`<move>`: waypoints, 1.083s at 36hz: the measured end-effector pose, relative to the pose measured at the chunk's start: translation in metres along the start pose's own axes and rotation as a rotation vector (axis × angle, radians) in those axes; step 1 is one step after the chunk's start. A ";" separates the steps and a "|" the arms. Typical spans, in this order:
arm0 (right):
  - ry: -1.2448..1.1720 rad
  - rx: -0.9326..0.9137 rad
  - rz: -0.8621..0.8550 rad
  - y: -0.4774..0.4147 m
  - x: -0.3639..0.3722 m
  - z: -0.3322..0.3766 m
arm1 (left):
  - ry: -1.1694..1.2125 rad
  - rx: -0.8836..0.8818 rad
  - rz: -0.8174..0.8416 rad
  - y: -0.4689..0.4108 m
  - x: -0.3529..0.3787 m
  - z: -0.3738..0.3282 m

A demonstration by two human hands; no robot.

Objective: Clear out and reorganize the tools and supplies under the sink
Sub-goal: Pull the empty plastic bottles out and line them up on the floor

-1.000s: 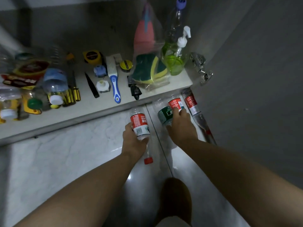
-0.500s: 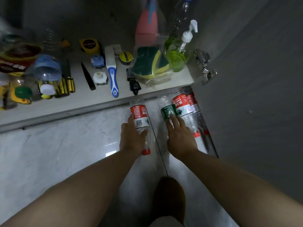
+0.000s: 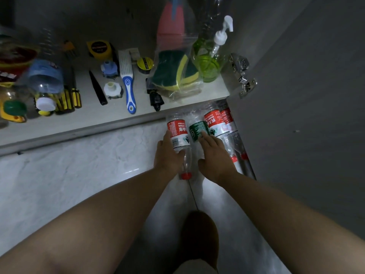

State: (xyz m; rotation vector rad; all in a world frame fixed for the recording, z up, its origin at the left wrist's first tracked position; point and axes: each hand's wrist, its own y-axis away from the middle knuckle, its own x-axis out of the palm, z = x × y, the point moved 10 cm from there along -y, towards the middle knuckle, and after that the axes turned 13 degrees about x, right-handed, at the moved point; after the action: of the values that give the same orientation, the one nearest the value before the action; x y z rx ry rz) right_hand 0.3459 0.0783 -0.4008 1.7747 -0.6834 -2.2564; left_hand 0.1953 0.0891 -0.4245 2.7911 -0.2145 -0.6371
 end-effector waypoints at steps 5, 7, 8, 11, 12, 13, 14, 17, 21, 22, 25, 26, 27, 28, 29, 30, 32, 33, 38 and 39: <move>-0.067 -0.001 -0.003 -0.002 -0.002 -0.003 | -0.006 0.001 0.006 -0.006 0.010 -0.004; -0.083 0.000 -0.003 -0.001 -0.002 -0.004 | -0.017 -0.006 0.001 -0.007 0.012 -0.003; -0.080 -0.004 -0.005 -0.001 -0.002 -0.003 | -0.023 -0.007 0.003 -0.007 0.013 -0.002; -0.059 -0.009 -0.002 -0.001 -0.002 -0.004 | -0.054 0.006 0.026 -0.007 0.014 -0.003; -0.055 -0.009 0.002 -0.001 -0.001 -0.004 | -0.062 0.010 0.037 -0.008 0.015 -0.004; -0.052 -0.010 0.005 -0.001 -0.001 -0.004 | -0.067 0.015 0.049 -0.008 0.015 -0.005; -0.048 -0.011 0.007 -0.001 -0.001 -0.004 | -0.067 0.021 0.063 -0.009 0.016 -0.005; -0.029 -0.009 0.010 0.001 -0.001 -0.004 | -0.061 0.036 0.129 -0.011 0.018 -0.007; -0.049 -0.020 -0.021 0.008 -0.007 0.000 | -0.057 0.054 0.240 -0.009 0.018 -0.015; -0.062 -0.026 -0.027 0.011 -0.010 0.002 | -0.057 0.064 0.256 -0.008 0.016 -0.017; -0.117 -0.050 -0.054 0.019 -0.021 0.010 | -0.103 0.106 0.312 -0.004 0.001 -0.030; -0.131 -0.064 -0.063 0.022 -0.025 0.014 | -0.138 0.119 0.351 -0.001 -0.005 -0.035; -0.134 -0.085 -0.072 0.026 -0.029 0.019 | -0.188 0.136 0.397 0.002 -0.012 -0.041; -0.127 -0.111 -0.080 0.030 -0.033 0.025 | -0.254 0.156 0.442 0.006 -0.020 -0.047; -0.112 -0.137 -0.079 0.034 -0.036 0.032 | -0.326 0.168 0.483 0.010 -0.030 -0.053; -0.094 -0.162 -0.071 0.038 -0.039 0.039 | -0.395 0.167 0.517 0.014 -0.041 -0.057; -0.058 -0.212 -0.025 0.046 -0.044 0.055 | -0.526 0.157 0.572 0.022 -0.067 -0.063; -0.043 -0.236 -0.001 0.050 -0.047 0.065 | -0.585 0.159 0.601 0.026 -0.080 -0.067; 0.064 -0.326 0.080 0.063 -0.066 0.123 | -0.829 0.229 0.659 0.044 -0.154 -0.085; 0.075 -0.350 0.098 0.066 -0.070 0.139 | -0.853 0.247 0.638 0.046 -0.173 -0.088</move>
State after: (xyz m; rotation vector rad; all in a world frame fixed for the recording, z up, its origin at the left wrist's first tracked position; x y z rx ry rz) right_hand 0.2225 0.0828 -0.2850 1.6089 -0.3268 -2.0805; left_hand 0.0765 0.1001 -0.2646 2.2299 -1.3363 -1.6214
